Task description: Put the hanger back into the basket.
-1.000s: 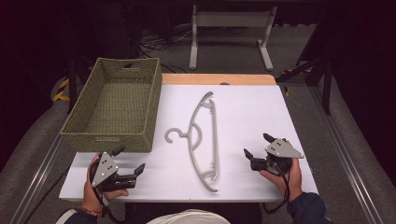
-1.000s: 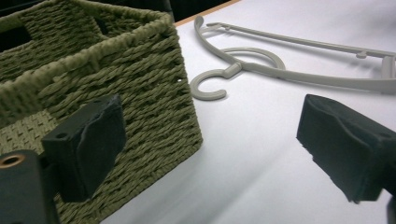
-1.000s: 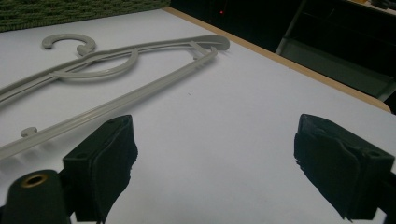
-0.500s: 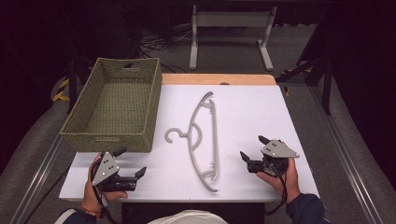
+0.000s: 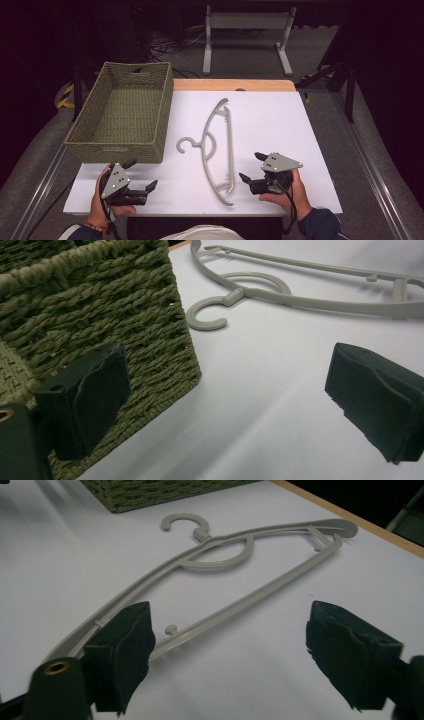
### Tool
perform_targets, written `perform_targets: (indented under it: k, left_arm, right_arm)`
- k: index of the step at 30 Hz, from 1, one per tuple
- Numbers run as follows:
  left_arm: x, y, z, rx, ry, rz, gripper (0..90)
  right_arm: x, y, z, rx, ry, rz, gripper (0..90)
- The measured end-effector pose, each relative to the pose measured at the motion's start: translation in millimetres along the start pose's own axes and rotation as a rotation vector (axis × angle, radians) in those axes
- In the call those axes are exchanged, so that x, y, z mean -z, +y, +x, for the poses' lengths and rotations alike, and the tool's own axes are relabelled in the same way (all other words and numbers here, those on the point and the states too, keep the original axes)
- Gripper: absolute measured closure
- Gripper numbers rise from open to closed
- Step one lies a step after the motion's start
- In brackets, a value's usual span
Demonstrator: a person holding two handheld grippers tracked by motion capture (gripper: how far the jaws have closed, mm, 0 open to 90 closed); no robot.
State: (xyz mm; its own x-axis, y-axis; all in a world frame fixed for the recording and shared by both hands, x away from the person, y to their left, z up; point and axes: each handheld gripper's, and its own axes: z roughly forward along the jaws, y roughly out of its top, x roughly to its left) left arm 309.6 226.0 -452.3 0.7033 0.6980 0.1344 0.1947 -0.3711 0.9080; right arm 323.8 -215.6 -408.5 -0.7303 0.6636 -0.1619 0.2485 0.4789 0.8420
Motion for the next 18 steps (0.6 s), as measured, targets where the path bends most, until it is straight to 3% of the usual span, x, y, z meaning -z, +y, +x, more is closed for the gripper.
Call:
perform_targets:
  k: [8, 10, 16, 18]
  left_arm:
    - [0.9, -0.4, 1.2, 0.004, -0.010, -0.003, 6.8]
    - [0.4, -0.4, 0.8, 0.005, -0.014, 0.000, 6.8]
    - [0.8, -0.8, 0.8, 0.004, -0.016, 0.000, 7.3]
    - [0.7, -0.9, 0.8, 0.004, -0.017, 0.002, 7.6]
  right_arm:
    - [-27.0, 18.4, 14.6, 0.019, 0.051, 0.094, 28.1]
    - [-44.7, 25.2, 21.9, 0.021, 0.074, 0.143, 29.2]
    - [-80.1, 42.6, 36.5, -0.002, 0.151, 0.221, 31.9]
    - [-90.2, 44.2, 41.2, 0.005, 0.148, 0.247, 33.3]
